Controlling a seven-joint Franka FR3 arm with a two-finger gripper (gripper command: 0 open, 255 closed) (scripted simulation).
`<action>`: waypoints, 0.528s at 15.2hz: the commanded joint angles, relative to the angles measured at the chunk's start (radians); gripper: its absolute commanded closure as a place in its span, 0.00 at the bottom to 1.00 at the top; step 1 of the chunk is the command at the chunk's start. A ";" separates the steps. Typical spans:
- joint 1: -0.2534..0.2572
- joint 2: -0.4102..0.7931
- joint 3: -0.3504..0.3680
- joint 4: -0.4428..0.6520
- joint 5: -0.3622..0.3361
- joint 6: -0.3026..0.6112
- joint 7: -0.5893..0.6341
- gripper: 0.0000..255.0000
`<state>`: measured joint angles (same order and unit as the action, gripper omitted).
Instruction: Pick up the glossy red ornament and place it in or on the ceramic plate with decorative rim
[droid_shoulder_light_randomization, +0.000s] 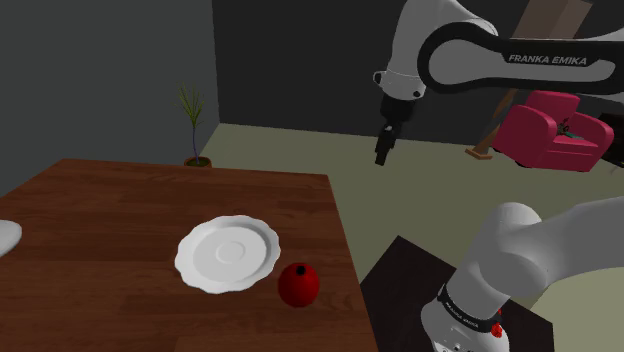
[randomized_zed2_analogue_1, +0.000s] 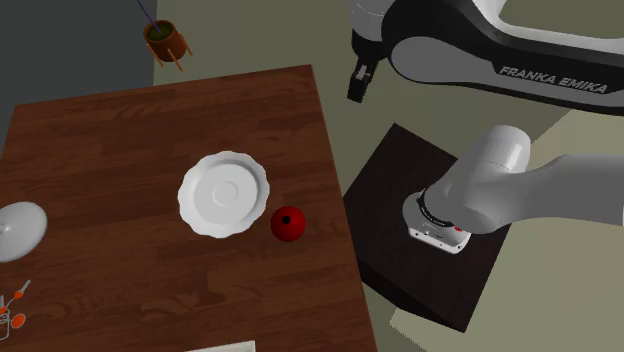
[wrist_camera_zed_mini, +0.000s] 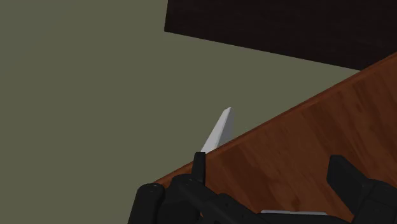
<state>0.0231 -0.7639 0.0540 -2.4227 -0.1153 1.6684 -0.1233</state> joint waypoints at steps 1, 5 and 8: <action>0.000 0.000 0.000 0.000 0.000 0.000 0.000 0.00; 0.021 0.022 0.124 -0.011 0.039 0.003 0.155 0.00; 0.032 0.062 0.218 -0.001 0.066 0.008 0.273 0.00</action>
<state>0.0485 -0.7052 0.2383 -2.4136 -0.0605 1.6728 0.1040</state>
